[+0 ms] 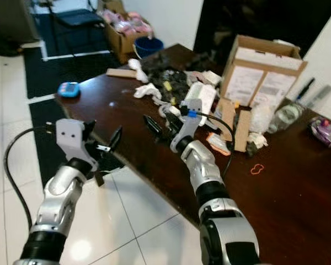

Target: Picking trash to rubbish bin

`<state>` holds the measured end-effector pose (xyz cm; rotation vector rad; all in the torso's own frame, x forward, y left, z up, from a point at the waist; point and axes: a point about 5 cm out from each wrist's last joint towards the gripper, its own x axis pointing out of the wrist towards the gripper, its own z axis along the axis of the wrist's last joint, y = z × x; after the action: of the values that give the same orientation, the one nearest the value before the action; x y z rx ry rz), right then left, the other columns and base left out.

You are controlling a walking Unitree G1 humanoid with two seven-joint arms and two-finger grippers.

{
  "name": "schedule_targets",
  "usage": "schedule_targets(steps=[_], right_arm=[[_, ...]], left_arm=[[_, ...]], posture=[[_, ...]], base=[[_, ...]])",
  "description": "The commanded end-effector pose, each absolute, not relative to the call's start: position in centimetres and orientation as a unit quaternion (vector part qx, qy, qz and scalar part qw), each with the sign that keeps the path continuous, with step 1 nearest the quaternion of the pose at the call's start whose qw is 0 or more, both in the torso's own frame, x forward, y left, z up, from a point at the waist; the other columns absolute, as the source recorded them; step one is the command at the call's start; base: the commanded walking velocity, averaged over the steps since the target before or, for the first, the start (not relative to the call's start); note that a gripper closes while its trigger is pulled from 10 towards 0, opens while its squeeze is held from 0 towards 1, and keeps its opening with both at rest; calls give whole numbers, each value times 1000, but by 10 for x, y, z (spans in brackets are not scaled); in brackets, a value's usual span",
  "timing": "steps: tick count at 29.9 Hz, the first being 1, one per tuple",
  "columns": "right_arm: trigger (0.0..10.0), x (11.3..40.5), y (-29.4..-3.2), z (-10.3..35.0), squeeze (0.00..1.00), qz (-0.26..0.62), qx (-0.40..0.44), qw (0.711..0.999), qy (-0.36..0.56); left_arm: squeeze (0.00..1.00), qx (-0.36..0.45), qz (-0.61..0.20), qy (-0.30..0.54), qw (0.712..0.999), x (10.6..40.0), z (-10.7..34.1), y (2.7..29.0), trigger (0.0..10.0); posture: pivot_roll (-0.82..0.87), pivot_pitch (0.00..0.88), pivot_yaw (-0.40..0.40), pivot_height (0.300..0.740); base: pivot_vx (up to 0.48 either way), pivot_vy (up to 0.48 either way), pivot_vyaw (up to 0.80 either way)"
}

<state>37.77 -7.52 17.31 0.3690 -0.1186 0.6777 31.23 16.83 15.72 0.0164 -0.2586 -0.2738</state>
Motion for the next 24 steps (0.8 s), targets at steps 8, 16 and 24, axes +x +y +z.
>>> schedule_targets(steps=[8, 16, 24], right_arm=[[10000, 378, -83, 172, 0, 318, 171, 930, -65], [10000, 377, -84, 173, 0, 315, 165, 931, -77], [10000, 383, -86, 165, 0, 253, 73, 964, -40]], left_arm=[[0, 5, -150, -124, 981, 310, 157, 160, 10000], [0, 2, -140, -118, 983, 311, 156, 160, 10000], [0, 20, -119, -115, 986, 313, 155, 164, 10000]], posture=[[180, 108, -76, 740], [178, 112, -70, 740], [177, 114, -75, 740]], base=[[286, 0, -800], [62, 0, 0], [0, 0, 0]])
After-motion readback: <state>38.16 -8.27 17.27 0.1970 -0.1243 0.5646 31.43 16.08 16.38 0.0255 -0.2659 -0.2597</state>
